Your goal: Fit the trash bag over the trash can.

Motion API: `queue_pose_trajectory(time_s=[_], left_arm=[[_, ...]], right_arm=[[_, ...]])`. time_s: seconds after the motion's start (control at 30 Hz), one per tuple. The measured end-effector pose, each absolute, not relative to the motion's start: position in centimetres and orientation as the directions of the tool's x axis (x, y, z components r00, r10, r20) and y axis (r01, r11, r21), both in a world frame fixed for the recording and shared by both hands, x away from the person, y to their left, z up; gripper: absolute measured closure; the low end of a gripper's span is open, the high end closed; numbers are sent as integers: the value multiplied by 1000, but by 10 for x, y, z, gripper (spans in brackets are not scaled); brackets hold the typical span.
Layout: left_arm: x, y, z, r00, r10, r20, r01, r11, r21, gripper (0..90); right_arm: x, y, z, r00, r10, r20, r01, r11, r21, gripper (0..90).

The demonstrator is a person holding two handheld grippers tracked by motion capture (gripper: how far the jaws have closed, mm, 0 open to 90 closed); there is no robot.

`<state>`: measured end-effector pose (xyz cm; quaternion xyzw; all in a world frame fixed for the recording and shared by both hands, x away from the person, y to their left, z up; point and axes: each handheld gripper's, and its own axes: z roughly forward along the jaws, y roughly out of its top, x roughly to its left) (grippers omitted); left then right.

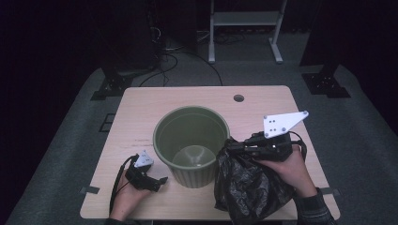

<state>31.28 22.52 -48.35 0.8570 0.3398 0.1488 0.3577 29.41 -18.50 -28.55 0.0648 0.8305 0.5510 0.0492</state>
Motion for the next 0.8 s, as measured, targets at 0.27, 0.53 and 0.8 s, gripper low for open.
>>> queue_pose_trajectory(time_s=[0.27, 0.53, 0.8], left_arm=[[313, 225, -484, 725, 689, 12, 476, -513, 714, 0], [313, 225, -484, 725, 689, 12, 476, -513, 714, 0], [313, 225, -484, 725, 689, 13, 475, -513, 715, 0]], right_arm=[[304, -163, -261, -993, 113, -32, 13, 378, 926, 889], [313, -133, -240, -996, 69, -58, -28, 381, 924, 888], [326, -100, -223, -997, 29, -71, -54, 387, 920, 888]])
